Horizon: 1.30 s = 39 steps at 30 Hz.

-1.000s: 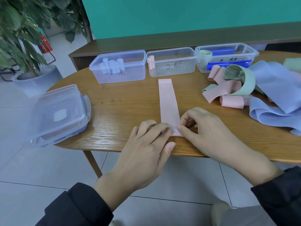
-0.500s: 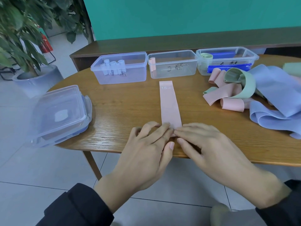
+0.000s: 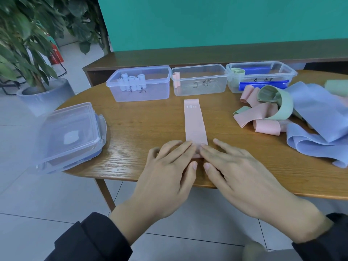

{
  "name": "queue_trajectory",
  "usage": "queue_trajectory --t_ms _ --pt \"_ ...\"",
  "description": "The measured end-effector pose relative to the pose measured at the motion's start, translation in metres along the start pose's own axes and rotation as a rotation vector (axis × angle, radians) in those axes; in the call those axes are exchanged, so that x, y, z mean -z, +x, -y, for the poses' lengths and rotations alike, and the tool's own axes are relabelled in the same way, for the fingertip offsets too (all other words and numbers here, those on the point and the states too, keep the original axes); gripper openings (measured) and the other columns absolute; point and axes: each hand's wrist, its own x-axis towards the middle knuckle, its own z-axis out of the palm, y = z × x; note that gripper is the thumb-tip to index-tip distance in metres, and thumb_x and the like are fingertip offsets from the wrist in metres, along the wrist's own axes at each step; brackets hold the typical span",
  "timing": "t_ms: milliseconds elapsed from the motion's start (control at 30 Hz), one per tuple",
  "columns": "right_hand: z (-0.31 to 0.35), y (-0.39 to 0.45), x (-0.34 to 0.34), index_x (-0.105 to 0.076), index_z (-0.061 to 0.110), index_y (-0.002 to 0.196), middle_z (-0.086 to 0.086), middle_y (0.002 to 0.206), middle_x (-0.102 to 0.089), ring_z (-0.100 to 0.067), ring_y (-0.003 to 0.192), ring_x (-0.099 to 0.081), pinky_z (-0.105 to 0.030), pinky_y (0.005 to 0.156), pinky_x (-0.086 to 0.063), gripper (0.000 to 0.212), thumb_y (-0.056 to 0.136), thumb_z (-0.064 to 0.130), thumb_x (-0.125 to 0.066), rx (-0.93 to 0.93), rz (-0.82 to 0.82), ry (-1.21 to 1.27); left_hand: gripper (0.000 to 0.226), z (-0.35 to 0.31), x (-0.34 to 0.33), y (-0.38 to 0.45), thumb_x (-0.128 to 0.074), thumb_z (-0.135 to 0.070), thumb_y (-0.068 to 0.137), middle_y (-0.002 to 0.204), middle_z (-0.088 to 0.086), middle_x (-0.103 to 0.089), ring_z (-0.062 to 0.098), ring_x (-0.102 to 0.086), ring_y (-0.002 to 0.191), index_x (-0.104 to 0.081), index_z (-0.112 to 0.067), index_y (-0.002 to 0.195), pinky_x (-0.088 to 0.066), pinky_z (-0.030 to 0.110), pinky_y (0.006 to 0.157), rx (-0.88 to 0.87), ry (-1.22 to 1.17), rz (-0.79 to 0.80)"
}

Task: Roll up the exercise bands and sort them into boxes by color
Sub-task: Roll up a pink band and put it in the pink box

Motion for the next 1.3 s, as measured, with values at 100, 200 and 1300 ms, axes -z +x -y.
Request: queue_trajectory --t_ms 100,200,1300 --pt "-0.001 0.002 0.002 -0.045 0.025 0.152 0.010 0.154 -0.046 -0.014 0.149 -0.032 -0.035 0.117 -0.031 0.063 0.103 0.050 -0.015 -0.005 0.033 -0.008 0.040 0.002 -0.002 -0.002 -0.041 -0.033 0.104 0.135 -0.014 -0.063 0.009 -0.049 0.133 -0.065 -0.021 0.133 -0.042 0.039 0.102 -0.043 -0.025 -0.053" --pt "-0.003 0.007 0.002 -0.031 0.028 0.158 0.014 0.161 -0.032 -0.010 0.153 -0.018 -0.030 0.122 -0.017 0.071 0.098 0.055 -0.007 -0.009 0.086 -0.020 0.043 0.002 -0.003 -0.001 -0.038 -0.036 0.104 0.139 -0.014 -0.060 0.010 -0.044 0.139 -0.061 -0.023 0.138 -0.041 0.039 0.105 -0.020 0.004 -0.004" --pt "-0.007 0.029 0.004 -0.023 0.034 0.159 0.021 0.163 -0.023 -0.006 0.155 -0.003 -0.029 0.123 -0.012 0.063 0.100 0.054 -0.015 -0.084 0.142 0.074 0.054 0.010 -0.004 0.017 -0.030 -0.016 0.089 0.129 -0.013 -0.063 0.018 -0.050 0.117 -0.063 -0.022 0.131 -0.052 0.043 0.092 0.007 -0.118 -0.033"
